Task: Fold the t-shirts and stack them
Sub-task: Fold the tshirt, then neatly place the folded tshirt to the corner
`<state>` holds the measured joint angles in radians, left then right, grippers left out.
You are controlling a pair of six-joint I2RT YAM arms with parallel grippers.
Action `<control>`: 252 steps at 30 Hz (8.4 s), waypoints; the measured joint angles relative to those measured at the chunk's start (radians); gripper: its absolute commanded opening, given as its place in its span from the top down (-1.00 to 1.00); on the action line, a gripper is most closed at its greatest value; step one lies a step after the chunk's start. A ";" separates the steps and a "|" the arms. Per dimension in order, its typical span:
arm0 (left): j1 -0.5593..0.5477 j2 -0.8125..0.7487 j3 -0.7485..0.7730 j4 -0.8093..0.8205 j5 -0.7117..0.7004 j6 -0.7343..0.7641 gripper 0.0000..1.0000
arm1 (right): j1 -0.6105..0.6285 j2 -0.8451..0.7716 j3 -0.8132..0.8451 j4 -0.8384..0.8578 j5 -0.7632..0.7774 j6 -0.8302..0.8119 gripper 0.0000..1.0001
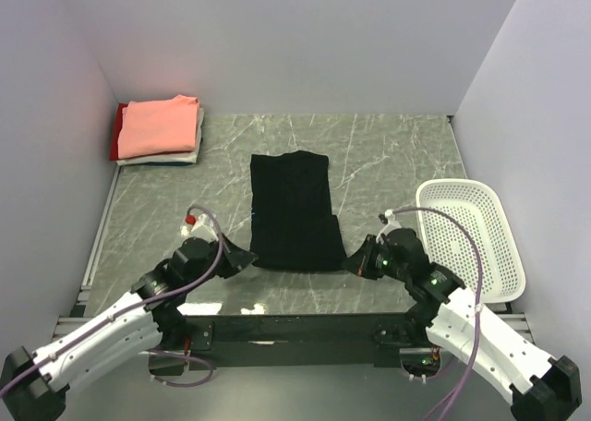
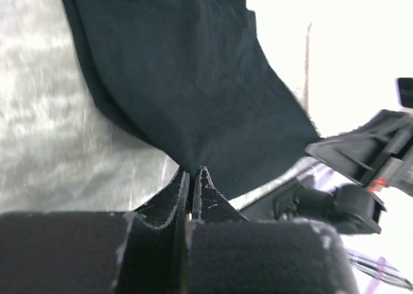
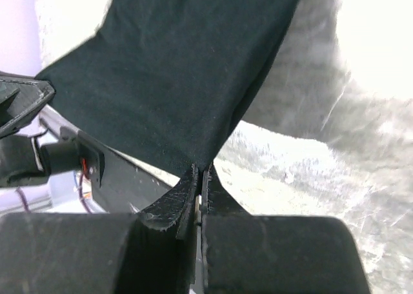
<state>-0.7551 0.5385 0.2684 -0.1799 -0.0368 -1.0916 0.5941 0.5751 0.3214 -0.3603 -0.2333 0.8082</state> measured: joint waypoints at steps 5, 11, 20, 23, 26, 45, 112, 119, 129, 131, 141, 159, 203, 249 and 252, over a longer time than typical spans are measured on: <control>0.048 0.205 0.131 0.035 -0.013 0.087 0.99 | -0.028 0.163 0.182 -0.044 0.042 -0.063 1.00; 0.249 0.430 0.320 0.099 0.089 0.177 0.99 | -0.138 0.400 0.426 -0.054 0.008 -0.151 1.00; 0.411 0.811 0.600 0.180 0.182 0.227 0.99 | -0.286 0.835 0.813 -0.046 -0.107 -0.228 1.00; 0.452 0.970 0.709 0.200 0.220 0.233 0.99 | -0.327 1.006 0.952 -0.048 -0.149 -0.231 1.00; 0.493 1.132 0.833 0.212 0.259 0.233 0.99 | -0.357 1.171 1.089 -0.052 -0.179 -0.229 1.00; 0.660 1.672 1.340 0.272 0.420 0.238 -0.47 | -0.443 1.815 1.749 -0.160 -0.210 -0.257 -0.17; 0.498 1.450 0.768 0.469 0.567 0.135 0.29 | -0.277 1.575 1.044 0.426 -0.500 0.039 0.20; 0.501 1.456 0.772 0.476 0.565 0.130 0.30 | -0.322 1.593 1.020 0.458 -0.542 0.050 0.22; 0.518 1.385 0.879 0.344 0.518 0.186 0.22 | -0.328 1.581 1.044 0.456 -0.547 0.059 0.23; 0.532 1.371 0.897 0.320 0.509 0.198 0.16 | -0.330 1.584 1.067 0.462 -0.547 0.068 0.24; 0.619 1.435 1.125 0.073 0.413 0.348 -0.32 | -0.347 1.662 1.090 0.489 -0.520 0.118 0.27; 0.582 1.689 1.370 -0.072 0.432 0.472 -0.38 | -0.349 1.567 1.083 0.413 -0.443 0.058 0.06; 0.531 1.754 1.960 -0.290 -0.706 1.444 0.99 | -0.237 0.785 0.609 0.188 -0.171 -0.175 0.10; 0.940 1.735 1.893 -0.085 -0.272 1.183 -0.78 | -0.164 0.838 0.690 0.098 -0.095 -0.207 -0.11; 0.910 1.676 1.861 -0.061 -0.257 1.154 -0.85 | -0.162 0.837 0.688 0.105 -0.089 -0.207 -0.20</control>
<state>0.1551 2.2147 2.1292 -0.2405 -0.2943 0.0624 0.4324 1.4120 1.0092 -0.2550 -0.3218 0.6010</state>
